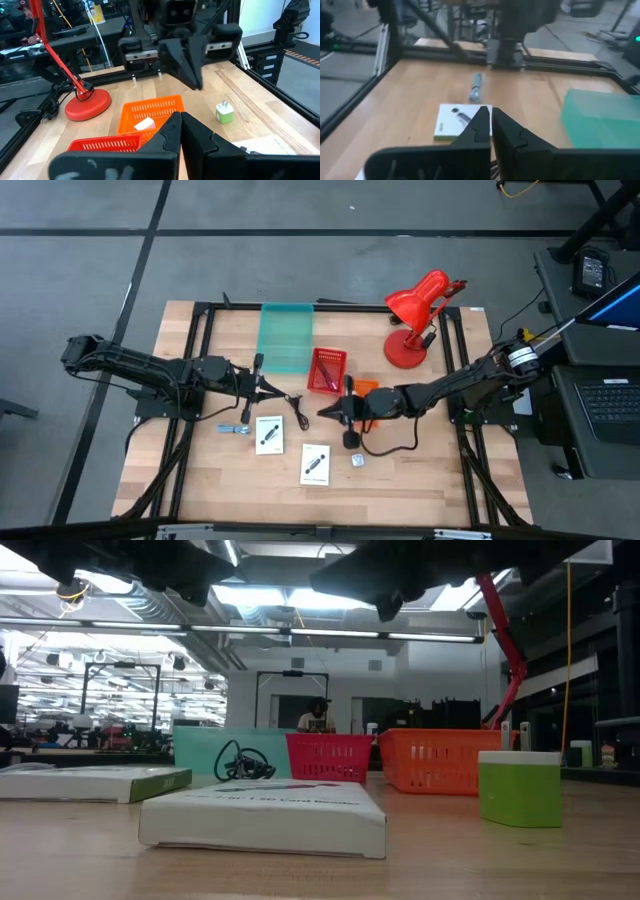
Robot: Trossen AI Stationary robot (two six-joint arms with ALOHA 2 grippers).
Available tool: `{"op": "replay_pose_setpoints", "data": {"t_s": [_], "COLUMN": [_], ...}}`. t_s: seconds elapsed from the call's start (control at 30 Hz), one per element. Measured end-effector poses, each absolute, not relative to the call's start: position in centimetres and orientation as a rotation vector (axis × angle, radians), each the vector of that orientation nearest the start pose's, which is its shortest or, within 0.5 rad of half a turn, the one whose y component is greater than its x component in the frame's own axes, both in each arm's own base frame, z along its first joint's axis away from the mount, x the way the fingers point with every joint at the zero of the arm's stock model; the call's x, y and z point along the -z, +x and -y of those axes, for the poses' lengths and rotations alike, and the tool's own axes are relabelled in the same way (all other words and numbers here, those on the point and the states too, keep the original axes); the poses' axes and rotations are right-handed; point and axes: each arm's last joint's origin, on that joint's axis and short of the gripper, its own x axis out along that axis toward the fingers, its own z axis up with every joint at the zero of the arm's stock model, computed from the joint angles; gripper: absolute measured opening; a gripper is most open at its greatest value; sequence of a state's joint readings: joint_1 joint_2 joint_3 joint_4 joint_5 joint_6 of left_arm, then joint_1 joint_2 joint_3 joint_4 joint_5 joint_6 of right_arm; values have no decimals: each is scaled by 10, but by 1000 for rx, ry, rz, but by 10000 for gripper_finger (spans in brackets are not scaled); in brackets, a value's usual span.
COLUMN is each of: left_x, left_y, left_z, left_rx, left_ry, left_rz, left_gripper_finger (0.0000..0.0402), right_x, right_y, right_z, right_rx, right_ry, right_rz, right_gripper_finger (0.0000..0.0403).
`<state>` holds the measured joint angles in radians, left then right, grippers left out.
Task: Pick and place items into bin
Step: Put the left white card reader box into the blue bin
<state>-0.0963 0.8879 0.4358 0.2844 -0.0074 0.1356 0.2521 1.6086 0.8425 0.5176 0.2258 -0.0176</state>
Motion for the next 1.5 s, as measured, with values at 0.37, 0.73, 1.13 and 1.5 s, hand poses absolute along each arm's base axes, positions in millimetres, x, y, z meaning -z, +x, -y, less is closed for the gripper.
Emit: {"op": "replay_pose_setpoints", "data": {"t_s": [0.37,0.73,1.13,1.5], "left_x": [-239,-239,-239,-239], "left_y": [194,194,194,194], "left_z": [19,19,19,19], "left_rx": [99,100,100,100], "left_ry": [144,144,144,144], "left_rz": [-162,-162,-162,-162], "left_gripper_finger": [6,6,6,6], "right_x": [-212,-208,-210,-210], "right_y": [331,332,338,339], "right_z": [-79,-67,-37,-25], "right_rx": [-89,-78,17,43], "right_ry": [-164,-230,-212,-254], "right_rz": [-287,-328,-323,-325], "right_gripper_finger": [2,2,2,2]}}
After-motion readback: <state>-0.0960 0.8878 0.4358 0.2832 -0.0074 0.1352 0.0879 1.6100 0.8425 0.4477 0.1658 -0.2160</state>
